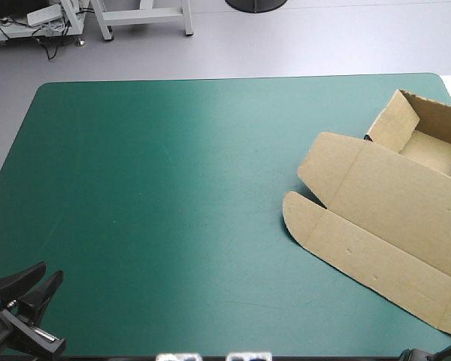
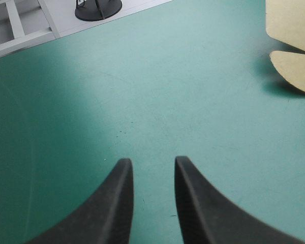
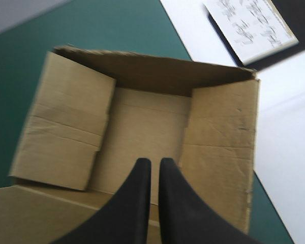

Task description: Fold the box

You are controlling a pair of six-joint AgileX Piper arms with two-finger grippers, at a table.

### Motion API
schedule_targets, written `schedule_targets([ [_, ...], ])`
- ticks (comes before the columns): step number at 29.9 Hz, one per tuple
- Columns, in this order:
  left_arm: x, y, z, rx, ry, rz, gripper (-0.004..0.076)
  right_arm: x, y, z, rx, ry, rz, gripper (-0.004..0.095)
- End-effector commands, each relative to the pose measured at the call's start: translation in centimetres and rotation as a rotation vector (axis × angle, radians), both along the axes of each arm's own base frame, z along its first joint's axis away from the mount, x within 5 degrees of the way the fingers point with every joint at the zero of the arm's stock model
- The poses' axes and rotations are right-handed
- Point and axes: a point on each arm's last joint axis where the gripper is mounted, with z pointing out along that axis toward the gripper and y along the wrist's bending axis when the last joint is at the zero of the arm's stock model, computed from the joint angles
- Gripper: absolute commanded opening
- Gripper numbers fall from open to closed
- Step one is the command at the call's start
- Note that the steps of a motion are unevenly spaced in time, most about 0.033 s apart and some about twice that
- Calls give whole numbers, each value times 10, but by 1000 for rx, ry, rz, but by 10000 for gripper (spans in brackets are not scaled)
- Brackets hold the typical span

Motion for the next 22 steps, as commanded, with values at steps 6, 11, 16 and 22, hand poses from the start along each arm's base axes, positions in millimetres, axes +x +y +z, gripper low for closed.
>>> schedule_targets([
  [6,4,-2,11,-26,-74,-8,132,-75,77,55,-5,-272,136,-11],
  [11,4,-1,10,-22,-70,-8,104,-114,123,2,-48,-152,208,-11],
  [16,8,-4,-3,-13,-35,-24,102,-175,162,-43,-108,-175,273,-13],
  [22,13,-9,-45,-15,16,-70,99,-246,183,-81,-187,-305,243,-12],
])
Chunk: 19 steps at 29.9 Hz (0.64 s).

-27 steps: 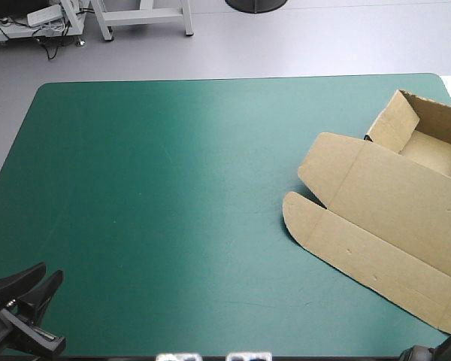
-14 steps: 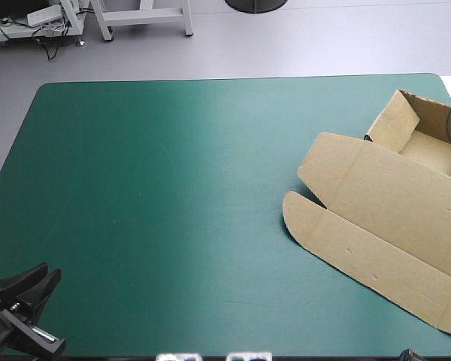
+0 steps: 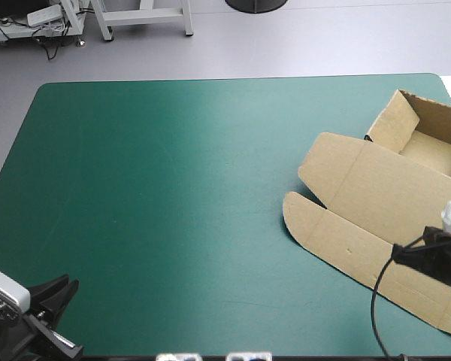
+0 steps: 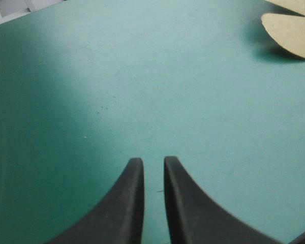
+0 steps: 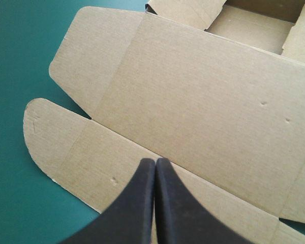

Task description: Fold the box

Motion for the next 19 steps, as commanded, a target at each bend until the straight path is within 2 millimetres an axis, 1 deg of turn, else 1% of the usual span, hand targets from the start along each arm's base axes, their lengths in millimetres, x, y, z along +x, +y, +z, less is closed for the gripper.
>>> schedule_targets([
  [1,5,-5,-13,-63,-50,-21,99,-30,7,-12,-56,-139,-30,-12],
  [4,4,-6,-33,-102,-75,-22,96,-49,12,-32,-71,-176,-32,-12],
  [8,3,-5,-57,-116,-84,-16,96,-60,16,-55,-68,-142,-23,-12],
  [11,2,-6,-70,-130,-82,-22,96,-64,18,-66,-58,-109,-17,-12],
  [13,1,-5,-70,-132,-111,-22,96,-64,18,-69,-52,-96,-18,-12],
  [19,1,-5,-70,-128,-117,-22,96,-61,17,-80,-36,-60,-22,-13],
])
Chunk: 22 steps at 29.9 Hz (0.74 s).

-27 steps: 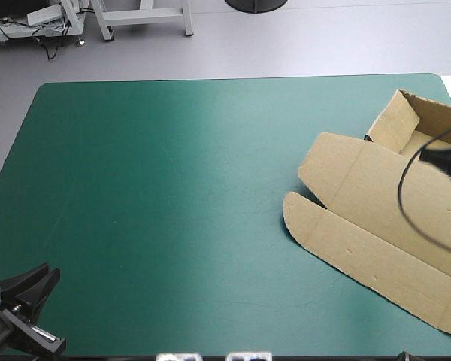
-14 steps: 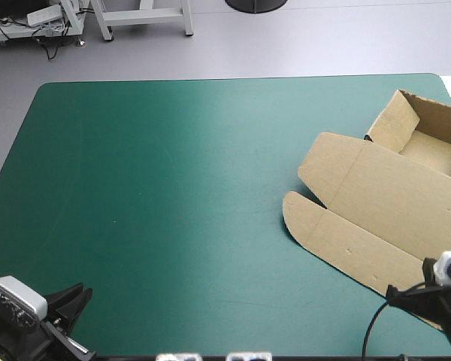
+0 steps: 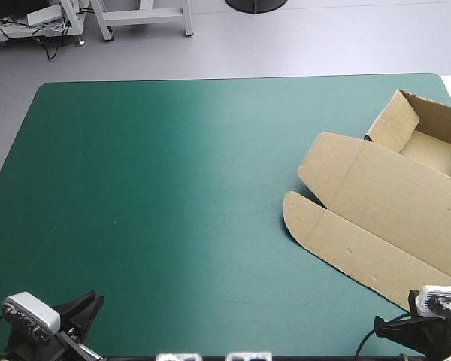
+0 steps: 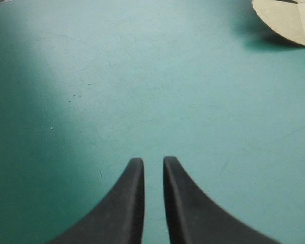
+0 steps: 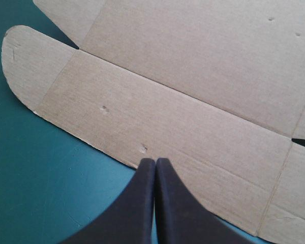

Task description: Fold the box

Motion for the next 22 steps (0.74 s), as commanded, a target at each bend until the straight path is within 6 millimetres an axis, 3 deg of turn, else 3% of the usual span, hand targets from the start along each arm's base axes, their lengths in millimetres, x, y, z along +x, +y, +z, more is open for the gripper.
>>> schedule_targets([
  [1,2,-1,13,-51,-69,2,96,6,-2,2,13,-25,-17,-13],
  [3,2,-1,13,-51,-69,2,96,9,-4,-9,22,17,-23,-13],
  [22,2,-1,12,-50,-68,1,96,9,-10,-8,39,-7,-116,-13],
])
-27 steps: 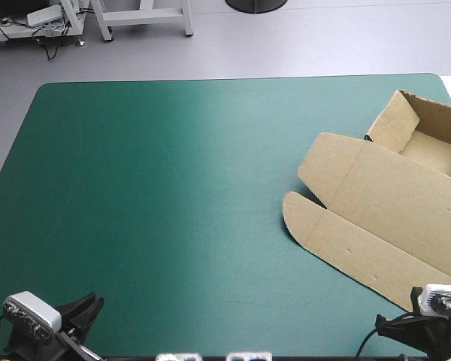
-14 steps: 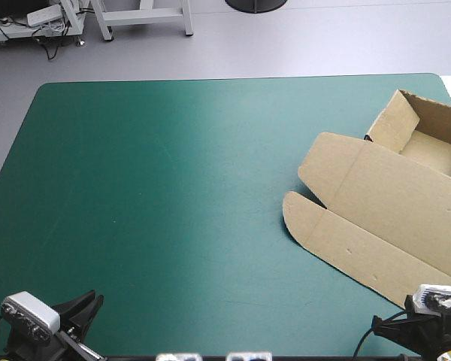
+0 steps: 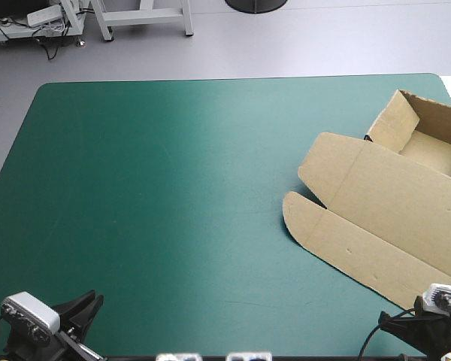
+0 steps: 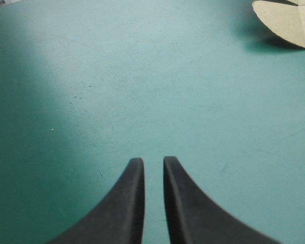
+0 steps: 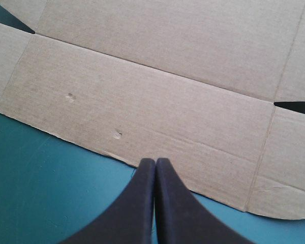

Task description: Fold the box

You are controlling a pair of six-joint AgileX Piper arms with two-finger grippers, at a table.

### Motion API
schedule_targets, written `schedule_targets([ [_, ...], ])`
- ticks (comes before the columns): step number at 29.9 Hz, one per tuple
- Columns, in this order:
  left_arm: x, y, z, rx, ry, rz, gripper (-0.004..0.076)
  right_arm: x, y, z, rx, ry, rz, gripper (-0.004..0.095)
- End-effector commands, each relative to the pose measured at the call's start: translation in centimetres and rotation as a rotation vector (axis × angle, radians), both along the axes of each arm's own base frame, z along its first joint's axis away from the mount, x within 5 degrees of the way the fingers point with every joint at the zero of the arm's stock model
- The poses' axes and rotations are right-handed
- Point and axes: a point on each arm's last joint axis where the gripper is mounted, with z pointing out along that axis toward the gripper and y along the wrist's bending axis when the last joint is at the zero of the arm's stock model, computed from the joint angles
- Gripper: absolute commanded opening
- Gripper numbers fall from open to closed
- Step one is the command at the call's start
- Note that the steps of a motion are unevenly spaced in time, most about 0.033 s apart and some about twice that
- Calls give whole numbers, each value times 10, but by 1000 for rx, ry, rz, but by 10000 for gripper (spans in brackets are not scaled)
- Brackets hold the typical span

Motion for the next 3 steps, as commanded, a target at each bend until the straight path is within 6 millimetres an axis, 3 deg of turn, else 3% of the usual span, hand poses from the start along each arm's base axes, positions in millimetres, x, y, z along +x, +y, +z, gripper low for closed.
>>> schedule_targets([
  [1,2,-1,12,-47,-62,0,96,4,-1,11,-13,-69,-3,-13],
  [3,2,-1,12,-47,-62,0,96,4,-1,11,-13,-69,-3,-13],
])
